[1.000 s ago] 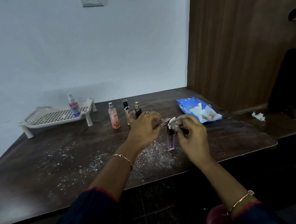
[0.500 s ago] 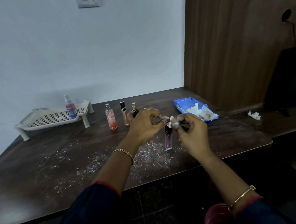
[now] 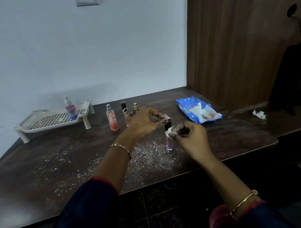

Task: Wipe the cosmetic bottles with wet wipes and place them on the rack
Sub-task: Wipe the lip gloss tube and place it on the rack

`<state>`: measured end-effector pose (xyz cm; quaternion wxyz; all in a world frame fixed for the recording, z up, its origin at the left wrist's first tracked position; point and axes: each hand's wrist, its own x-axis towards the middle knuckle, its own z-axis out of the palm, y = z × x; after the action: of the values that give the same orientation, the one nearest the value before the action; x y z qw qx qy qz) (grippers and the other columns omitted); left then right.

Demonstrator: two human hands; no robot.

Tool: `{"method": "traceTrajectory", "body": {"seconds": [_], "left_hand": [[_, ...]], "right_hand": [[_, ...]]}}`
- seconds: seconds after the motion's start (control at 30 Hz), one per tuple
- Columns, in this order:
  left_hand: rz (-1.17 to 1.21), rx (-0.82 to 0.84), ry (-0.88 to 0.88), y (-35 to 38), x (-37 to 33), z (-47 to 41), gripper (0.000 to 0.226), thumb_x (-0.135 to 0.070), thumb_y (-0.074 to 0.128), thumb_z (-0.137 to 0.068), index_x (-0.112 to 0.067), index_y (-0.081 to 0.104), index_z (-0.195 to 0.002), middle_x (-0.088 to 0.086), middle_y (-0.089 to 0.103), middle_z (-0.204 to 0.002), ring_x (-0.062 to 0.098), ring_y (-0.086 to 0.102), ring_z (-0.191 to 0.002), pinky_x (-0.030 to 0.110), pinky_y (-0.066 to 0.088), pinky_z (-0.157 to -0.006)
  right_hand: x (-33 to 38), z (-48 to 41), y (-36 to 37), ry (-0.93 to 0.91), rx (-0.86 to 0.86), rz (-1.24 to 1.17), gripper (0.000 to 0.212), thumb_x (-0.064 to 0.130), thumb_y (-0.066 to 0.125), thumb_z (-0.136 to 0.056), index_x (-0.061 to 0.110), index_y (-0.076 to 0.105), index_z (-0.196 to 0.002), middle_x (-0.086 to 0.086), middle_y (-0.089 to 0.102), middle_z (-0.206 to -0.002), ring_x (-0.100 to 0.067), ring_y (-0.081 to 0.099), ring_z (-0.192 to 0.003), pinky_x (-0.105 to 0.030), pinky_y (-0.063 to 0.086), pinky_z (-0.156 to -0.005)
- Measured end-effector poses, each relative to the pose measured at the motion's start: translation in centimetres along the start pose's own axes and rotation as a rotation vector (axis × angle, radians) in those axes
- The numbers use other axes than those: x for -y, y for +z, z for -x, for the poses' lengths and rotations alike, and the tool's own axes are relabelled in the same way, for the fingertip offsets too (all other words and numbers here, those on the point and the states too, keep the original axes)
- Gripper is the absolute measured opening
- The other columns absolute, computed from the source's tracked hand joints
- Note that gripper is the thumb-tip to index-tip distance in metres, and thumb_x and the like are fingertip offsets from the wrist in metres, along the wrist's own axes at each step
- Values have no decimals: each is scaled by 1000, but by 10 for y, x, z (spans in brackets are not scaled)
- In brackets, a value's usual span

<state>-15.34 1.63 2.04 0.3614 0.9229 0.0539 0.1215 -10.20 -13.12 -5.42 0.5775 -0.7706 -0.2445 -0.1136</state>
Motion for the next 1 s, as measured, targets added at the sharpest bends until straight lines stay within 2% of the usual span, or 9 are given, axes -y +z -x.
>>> {"method": "traceTrajectory", "body": {"seconds": [0.13,0.27,0.33,0.4,0.5,0.63,0.8,0.9,1.0], "left_hand": [[-46,-17,4,-3,-5,3,27,-14,67,-84,-9,65,-110,-5,62,-116,5,51,-109,8,21,-86],[-44,-24,6,-4,-9,6,27,-14,65,-86,-6,64,-111,-1,62,-119,4,46,-107,-5,8,-70],[-41,-21,27,-5,-12,7,26,-12,64,-86,-3,64,-111,1,63,-118,4,45,-102,-11,4,-62],[-23,-2,35,-6,-13,7,25,-9,63,-86,0,64,-109,1,63,-111,4,44,-97,-12,11,-61],[-15,26,6,-7,-13,8,23,-7,64,-85,0,64,-107,3,64,-109,5,47,-95,-2,24,-74],[-8,25,6,-8,-15,10,22,-4,65,-84,2,65,-105,11,66,-112,7,51,-93,-8,25,-64],[0,16,20,-9,-16,9,23,-4,65,-83,3,66,-105,11,67,-111,10,55,-98,-13,25,-57],[20,21,25,-8,-18,8,24,-3,66,-82,5,66,-105,13,67,-110,8,54,-93,-12,30,-55],[11,16,21,-8,-16,6,22,-4,66,-83,3,66,-104,9,67,-107,10,56,-96,-12,28,-54]], "right_hand": [[13,-3,8,-94,-124,80,17,14,80,-64,17,63,-62,6,68,-67,-9,64,-64,-25,52,-65],[8,8,13,-72,-143,308,30,18,68,-70,21,44,-52,1,59,-56,-19,58,-57,-21,35,-53],[3,12,16,14,-101,414,25,27,65,-73,17,50,-55,-7,66,-64,-28,63,-66,-27,42,-55],[-2,17,17,71,-43,486,22,31,64,-73,12,59,-65,-9,68,-71,-31,65,-74,-32,50,-59],[-3,21,18,79,-1,530,20,31,60,-76,12,62,-70,-7,69,-75,-31,66,-78,-33,51,-60],[5,19,17,56,-42,490,19,30,62,-76,12,64,-69,-9,69,-73,-32,65,-76,-35,52,-61],[19,16,17,-126,-173,371,22,19,65,-75,18,49,-59,-6,63,-67,-27,59,-64,-31,40,-56],[25,13,23,-198,-187,385,17,15,67,-75,13,55,-63,-5,61,-69,-25,58,-66,-32,38,-58],[17,21,27,-150,-141,411,19,18,68,-78,13,56,-65,-7,63,-72,-27,59,-67,-27,30,-56]]}}
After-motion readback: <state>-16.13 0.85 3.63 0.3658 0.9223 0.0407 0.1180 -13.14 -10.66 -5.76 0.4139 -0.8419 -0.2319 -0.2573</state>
